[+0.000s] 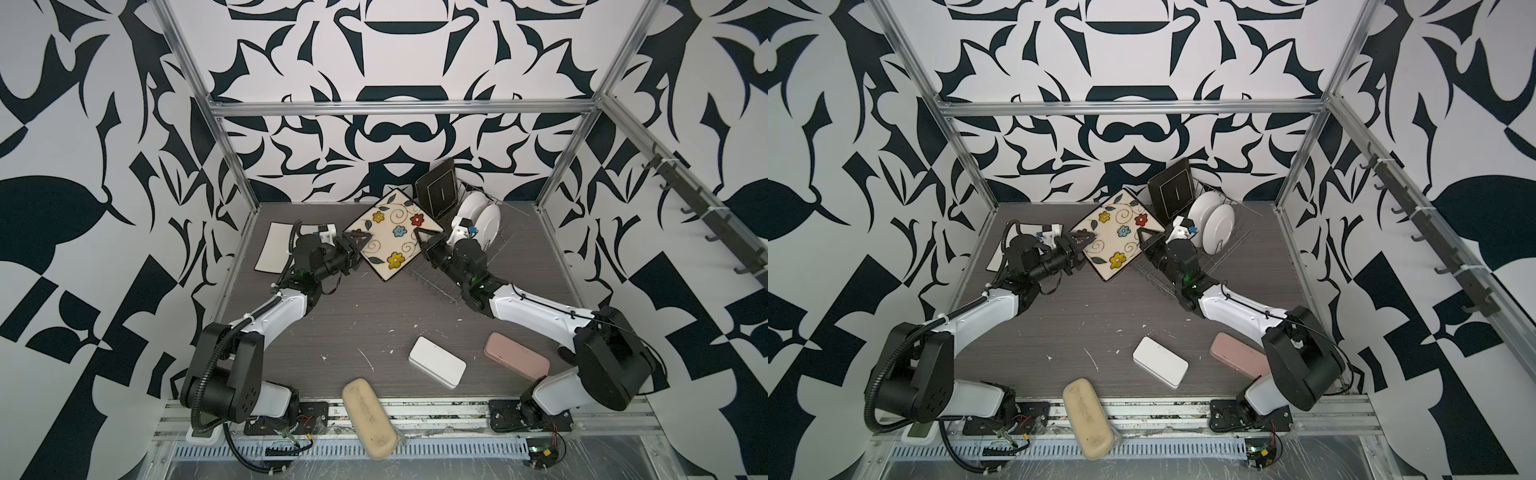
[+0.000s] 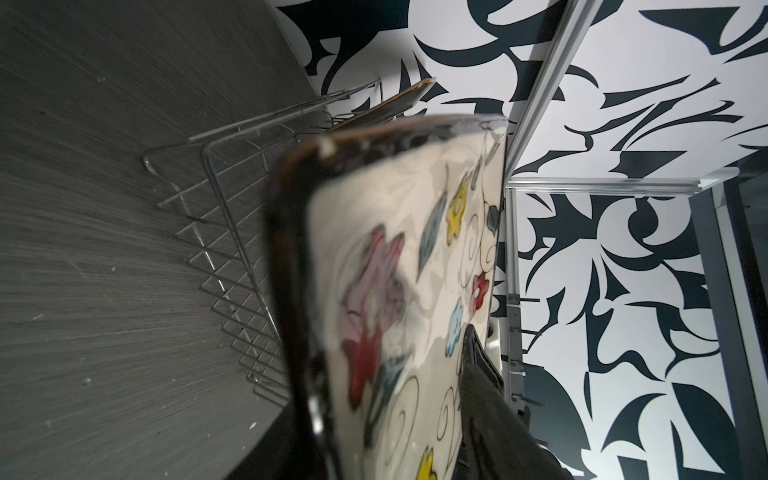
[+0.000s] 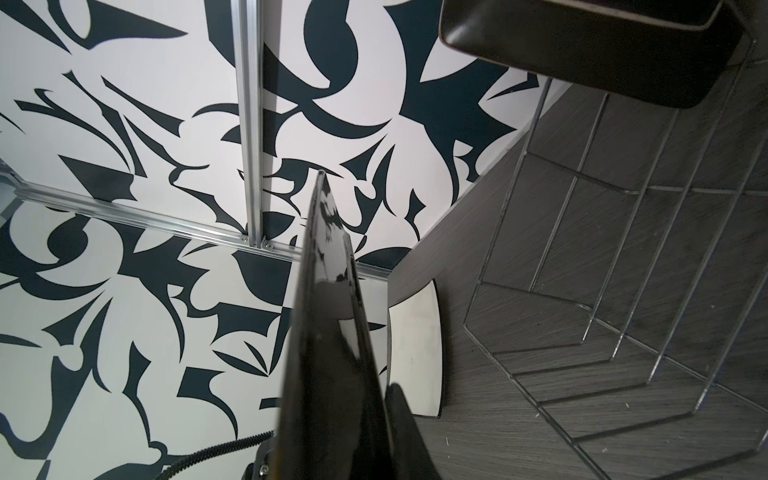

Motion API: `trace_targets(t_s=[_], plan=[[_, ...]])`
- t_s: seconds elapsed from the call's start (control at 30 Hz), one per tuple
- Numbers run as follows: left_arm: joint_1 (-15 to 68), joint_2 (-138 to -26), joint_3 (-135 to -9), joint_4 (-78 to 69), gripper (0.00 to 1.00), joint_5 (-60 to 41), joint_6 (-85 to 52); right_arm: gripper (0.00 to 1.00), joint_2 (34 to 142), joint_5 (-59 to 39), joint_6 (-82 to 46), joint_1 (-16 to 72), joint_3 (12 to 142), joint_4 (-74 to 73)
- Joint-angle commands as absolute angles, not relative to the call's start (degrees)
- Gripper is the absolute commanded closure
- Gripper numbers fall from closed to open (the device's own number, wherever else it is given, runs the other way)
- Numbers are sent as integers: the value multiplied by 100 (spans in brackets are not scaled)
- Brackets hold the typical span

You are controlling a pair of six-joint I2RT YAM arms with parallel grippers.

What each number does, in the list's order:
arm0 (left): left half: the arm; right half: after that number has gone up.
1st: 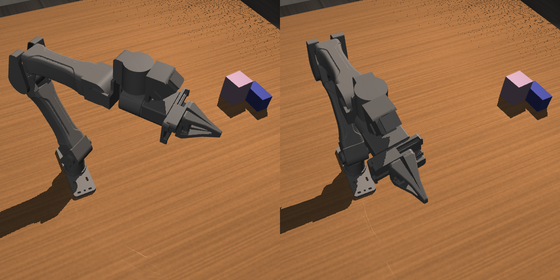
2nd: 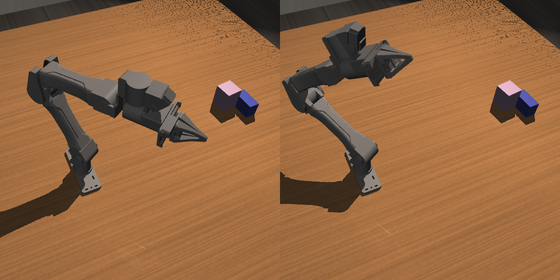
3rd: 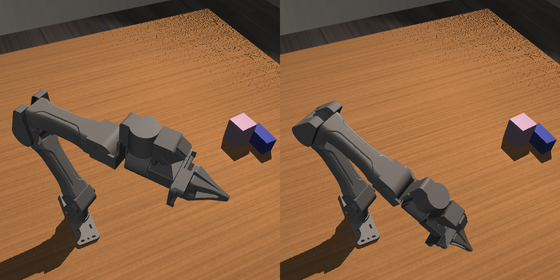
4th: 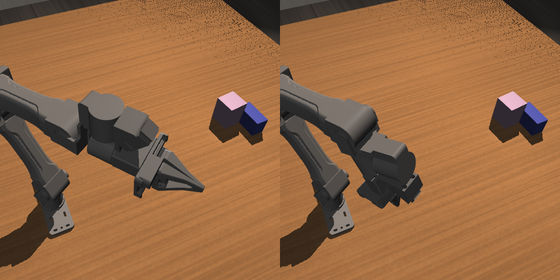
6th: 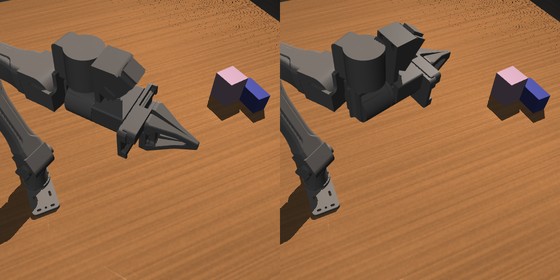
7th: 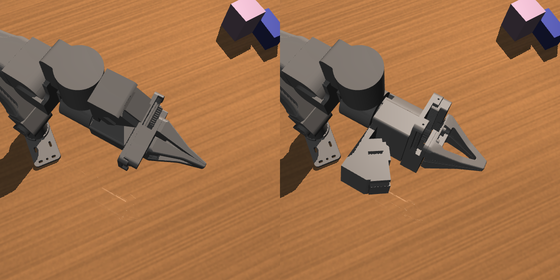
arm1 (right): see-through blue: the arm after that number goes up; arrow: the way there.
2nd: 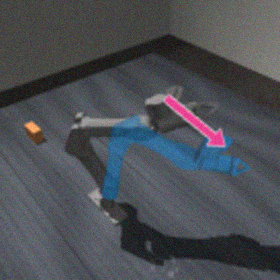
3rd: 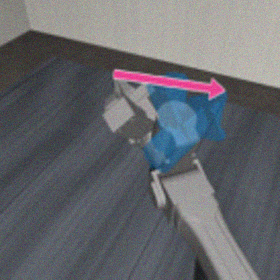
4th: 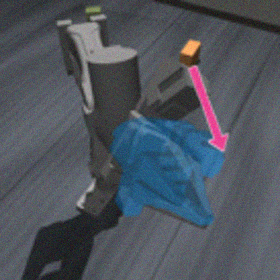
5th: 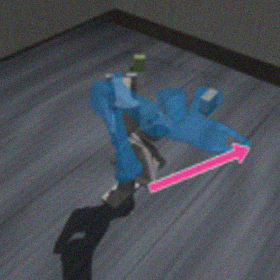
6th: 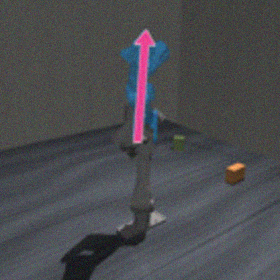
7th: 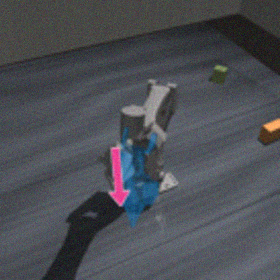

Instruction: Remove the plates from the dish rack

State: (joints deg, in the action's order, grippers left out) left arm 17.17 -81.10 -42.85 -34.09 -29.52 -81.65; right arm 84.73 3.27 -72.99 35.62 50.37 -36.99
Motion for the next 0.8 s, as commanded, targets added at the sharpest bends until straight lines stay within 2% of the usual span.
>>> trace_targets(t_s=[0.0,0.27,0.47,0.77], plan=[[1767,-8156,-4478,-3650,49,-2962,-8195,100,8068,544,-7630,3560,5282,-5458],[1775,-8094,-4300,-3870,57,-2857,-8314,100,8191,563,-7811,3560,5359,-5467],[1775,-8145,-4256,-4129,66,-2883,-8398,100,8222,554,-7936,3560,5334,-5502],[1775,-8242,-4278,-4175,68,-2935,-8402,100,8315,423,-8229,3562,5408,-5550]])
